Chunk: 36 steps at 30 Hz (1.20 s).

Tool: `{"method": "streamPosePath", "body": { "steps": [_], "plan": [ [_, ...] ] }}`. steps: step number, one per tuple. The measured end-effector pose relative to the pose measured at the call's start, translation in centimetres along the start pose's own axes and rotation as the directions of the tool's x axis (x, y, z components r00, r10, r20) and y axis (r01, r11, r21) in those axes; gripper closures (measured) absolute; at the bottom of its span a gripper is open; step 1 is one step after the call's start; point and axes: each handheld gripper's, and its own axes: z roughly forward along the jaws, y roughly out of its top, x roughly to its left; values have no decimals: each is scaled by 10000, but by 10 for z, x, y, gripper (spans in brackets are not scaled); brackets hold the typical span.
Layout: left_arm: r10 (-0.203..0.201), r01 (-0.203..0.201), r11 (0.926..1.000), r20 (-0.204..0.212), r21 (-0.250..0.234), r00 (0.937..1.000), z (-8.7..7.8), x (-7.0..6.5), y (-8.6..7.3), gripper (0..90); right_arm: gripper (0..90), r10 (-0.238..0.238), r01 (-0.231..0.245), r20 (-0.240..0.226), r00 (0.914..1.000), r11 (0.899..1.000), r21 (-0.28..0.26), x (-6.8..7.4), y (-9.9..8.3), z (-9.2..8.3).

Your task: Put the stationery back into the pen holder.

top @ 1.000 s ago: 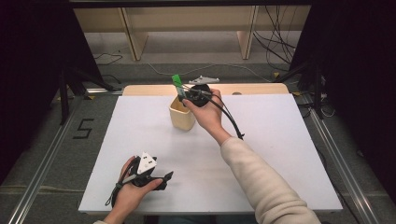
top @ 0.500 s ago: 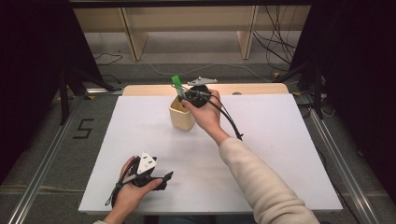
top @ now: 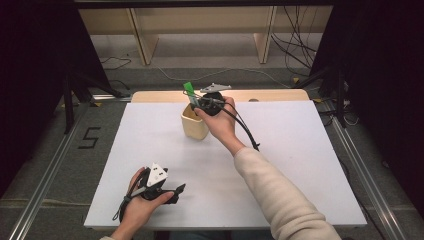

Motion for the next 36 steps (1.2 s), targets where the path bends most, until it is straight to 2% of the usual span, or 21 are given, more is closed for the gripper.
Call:
{"method": "streamPosePath", "body": {
  "steps": [5,11,16,21,24,36],
  "plan": [
    [-27,27,10000,-4,6,10000,0,0,0,188,506,-177,180,-64,9998,9987,473,-3,-3,-2],
    [-78,78,10000,-11,-3,10000,0,0,-1,188,404,-301,291,218,9993,9986,443,-6,-4,-16],
    [-55,55,10000,-25,21,10000,0,0,-1,188,348,-187,185,35,9998,9983,559,-11,-9,-31],
    [-116,116,9999,-62,25,9999,0,0,-1,186,328,-258,266,-146,9996,9978,610,-17,-17,-46],
    [-111,111,9999,-112,35,9999,0,0,-1,180,322,-187,197,-135,9997,9970,751,-20,-22,-56],
    [-196,196,9998,-148,48,9997,0,1,-2,178,320,-460,479,-185,9988,9910,1254,-32,-49,-90]
  ]
}}
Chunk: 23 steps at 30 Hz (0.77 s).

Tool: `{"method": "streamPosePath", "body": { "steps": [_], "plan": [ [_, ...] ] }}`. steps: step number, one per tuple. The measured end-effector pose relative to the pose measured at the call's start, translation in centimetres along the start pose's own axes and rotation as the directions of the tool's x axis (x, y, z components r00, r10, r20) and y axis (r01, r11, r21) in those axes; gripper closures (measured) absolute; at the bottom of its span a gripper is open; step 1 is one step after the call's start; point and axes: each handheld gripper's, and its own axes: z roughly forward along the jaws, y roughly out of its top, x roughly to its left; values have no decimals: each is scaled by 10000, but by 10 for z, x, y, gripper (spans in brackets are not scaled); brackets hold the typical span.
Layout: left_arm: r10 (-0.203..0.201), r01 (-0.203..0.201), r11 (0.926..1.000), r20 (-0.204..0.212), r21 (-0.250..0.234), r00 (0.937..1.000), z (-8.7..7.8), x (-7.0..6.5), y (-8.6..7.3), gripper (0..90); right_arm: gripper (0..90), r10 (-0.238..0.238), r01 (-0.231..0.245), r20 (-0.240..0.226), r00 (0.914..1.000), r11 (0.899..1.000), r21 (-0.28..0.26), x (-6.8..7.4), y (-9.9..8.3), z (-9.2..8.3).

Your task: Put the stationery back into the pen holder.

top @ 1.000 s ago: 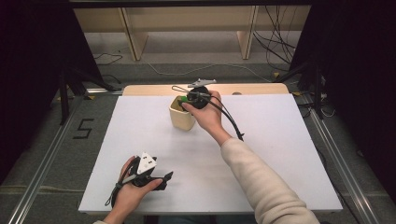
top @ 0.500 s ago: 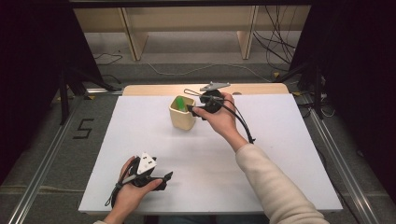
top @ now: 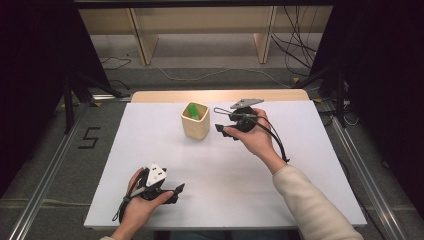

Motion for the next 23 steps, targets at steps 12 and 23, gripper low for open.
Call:
{"method": "streamPosePath", "body": {
  "steps": [12,23],
  "plan": [
    [-115,115,9999,19,-35,9999,1,0,0,179,320,-125,125,8,9999,9992,370,-2,-29,-22],
    [-139,139,9999,20,-70,9999,-1,1,-1,177,317,-117,126,-504,9987,9997,189,0,-108,-84]
  ]
}}
